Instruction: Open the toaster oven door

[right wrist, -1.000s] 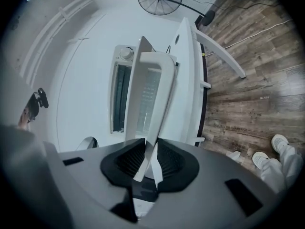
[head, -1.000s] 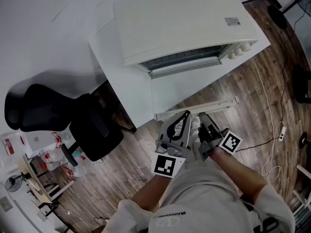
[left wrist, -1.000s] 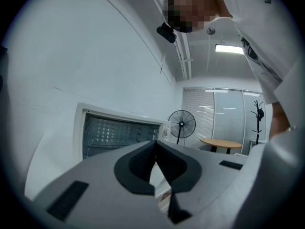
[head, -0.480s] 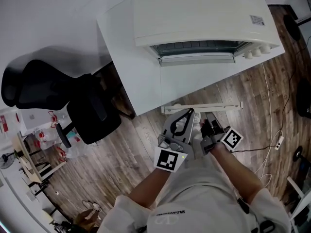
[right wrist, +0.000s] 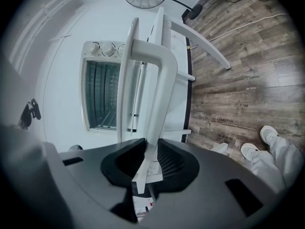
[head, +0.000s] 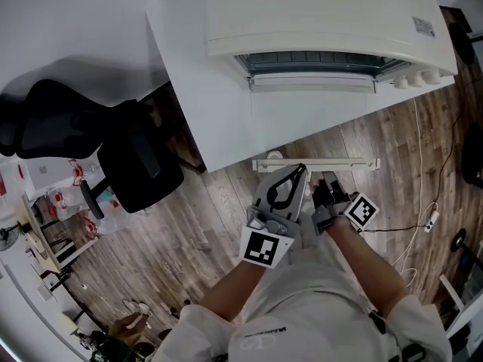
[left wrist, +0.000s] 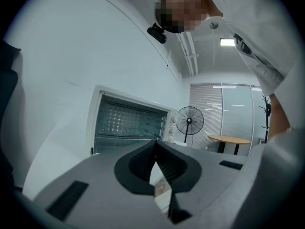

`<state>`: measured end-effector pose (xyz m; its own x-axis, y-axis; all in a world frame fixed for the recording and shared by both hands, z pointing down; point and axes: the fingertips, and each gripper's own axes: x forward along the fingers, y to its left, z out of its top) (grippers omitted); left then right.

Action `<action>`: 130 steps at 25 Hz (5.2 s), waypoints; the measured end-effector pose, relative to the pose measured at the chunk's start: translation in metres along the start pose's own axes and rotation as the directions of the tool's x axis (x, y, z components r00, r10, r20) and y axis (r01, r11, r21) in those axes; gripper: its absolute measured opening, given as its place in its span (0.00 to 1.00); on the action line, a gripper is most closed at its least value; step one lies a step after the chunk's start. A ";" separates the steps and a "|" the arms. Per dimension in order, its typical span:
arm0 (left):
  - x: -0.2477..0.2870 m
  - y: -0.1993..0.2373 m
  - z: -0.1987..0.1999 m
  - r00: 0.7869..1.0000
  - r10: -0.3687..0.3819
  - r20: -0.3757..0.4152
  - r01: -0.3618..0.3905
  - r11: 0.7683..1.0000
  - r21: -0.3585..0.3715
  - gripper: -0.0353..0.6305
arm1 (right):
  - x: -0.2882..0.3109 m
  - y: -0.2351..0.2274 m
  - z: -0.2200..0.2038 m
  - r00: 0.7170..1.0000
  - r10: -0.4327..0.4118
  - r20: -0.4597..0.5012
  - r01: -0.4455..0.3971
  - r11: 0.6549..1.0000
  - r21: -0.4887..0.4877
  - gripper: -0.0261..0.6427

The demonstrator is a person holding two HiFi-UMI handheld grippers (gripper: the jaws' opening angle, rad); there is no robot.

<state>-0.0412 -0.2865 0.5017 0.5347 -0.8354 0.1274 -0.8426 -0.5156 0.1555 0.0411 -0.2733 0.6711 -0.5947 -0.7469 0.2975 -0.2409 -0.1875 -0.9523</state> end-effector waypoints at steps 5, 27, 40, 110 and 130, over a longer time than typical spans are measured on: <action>0.004 0.005 -0.006 1.000 0.009 0.001 -0.009 1.000 -0.002 0.07 | 0.006 -0.010 0.000 1.000 -0.009 -0.003 0.009 1.000 0.020 0.18; 0.003 0.010 -0.044 1.000 0.030 0.007 -0.029 0.998 -0.047 0.07 | 0.017 -0.035 -0.001 0.999 0.036 0.023 -0.037 0.999 0.035 0.17; -0.008 0.011 -0.061 0.997 0.073 0.009 -0.072 0.996 -0.059 0.07 | 0.021 -0.044 0.000 0.997 0.080 0.016 -0.080 0.996 0.032 0.17; -0.308 -0.103 0.006 0.990 0.045 0.132 -0.038 0.997 -0.061 0.07 | -0.316 0.115 -0.150 0.979 0.058 0.194 0.160 0.366 -0.917 0.07; -0.384 -0.320 0.026 0.962 0.185 0.202 -0.190 0.982 0.004 0.07 | -0.518 0.104 -0.128 0.987 0.154 0.038 -0.016 0.331 -0.944 0.07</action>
<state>0.0209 0.1945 0.3775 0.3454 -0.9373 -0.0466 -0.9290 -0.3486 0.1245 0.2258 0.1753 0.4266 -0.5955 -0.7902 0.1446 -0.7941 0.5517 -0.2551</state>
